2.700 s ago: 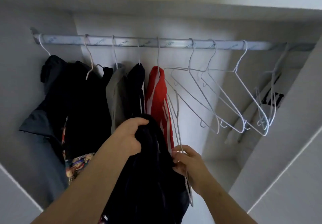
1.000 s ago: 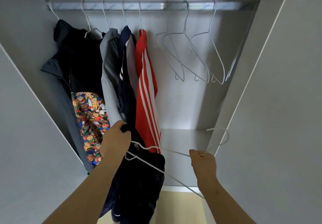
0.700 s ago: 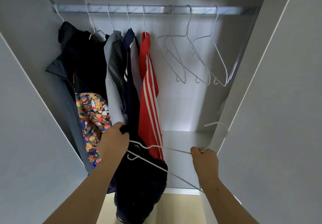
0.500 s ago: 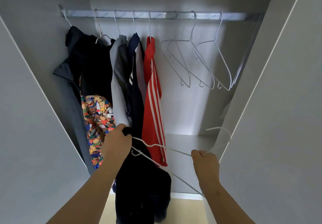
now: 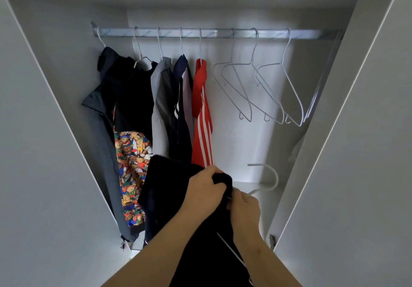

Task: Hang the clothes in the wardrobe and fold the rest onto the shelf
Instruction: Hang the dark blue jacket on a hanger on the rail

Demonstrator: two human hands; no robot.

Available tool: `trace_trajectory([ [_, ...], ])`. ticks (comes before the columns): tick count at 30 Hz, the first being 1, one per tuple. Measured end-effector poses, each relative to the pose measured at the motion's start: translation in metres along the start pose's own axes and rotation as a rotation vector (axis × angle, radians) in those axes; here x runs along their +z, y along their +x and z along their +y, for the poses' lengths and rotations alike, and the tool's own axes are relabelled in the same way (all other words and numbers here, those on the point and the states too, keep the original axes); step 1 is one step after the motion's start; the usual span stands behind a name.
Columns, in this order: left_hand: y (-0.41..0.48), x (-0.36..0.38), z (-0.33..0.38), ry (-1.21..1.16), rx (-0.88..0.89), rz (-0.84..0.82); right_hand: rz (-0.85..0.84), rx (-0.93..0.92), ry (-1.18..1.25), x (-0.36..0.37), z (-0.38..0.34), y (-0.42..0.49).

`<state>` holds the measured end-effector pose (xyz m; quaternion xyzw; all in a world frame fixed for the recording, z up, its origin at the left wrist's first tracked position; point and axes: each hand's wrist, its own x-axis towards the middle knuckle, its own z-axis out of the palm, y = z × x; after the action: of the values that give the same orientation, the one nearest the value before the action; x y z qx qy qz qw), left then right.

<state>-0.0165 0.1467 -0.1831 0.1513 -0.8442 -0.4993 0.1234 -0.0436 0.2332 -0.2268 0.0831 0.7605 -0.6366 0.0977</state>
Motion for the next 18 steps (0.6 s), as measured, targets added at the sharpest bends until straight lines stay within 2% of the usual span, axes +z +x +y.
trace_trajectory([
  [1, 0.004, -0.007, 0.0, 0.058, 0.064, -0.016, 0.026, -0.008, 0.073, -0.004, -0.005, 0.002],
  [5, 0.011, -0.027, -0.01, 0.792, 0.489, 0.048, 0.069, -0.138, 0.051, -0.018, -0.026, 0.009],
  [7, 0.011, -0.029, -0.013, 0.937, 0.66, 0.05, 0.036, -0.152, 0.021, -0.019, -0.03, 0.009],
  [10, 0.017, -0.03, -0.014, 0.906, 0.705, -0.022, -0.003, -0.187, -0.023, -0.021, -0.029, 0.005],
  [12, 0.018, -0.03, -0.016, 0.795, 0.69, -0.022, 0.011, -0.293, -0.009, -0.023, -0.031, 0.001],
  [16, 0.017, -0.032, -0.012, 0.6, 0.6, 0.211, 0.315, -0.75, 0.021, -0.029, -0.026, -0.003],
  [18, 0.021, -0.039, -0.009, 0.547, 0.521, 0.283, 0.346, -0.878, -0.107, -0.033, -0.012, 0.0],
])
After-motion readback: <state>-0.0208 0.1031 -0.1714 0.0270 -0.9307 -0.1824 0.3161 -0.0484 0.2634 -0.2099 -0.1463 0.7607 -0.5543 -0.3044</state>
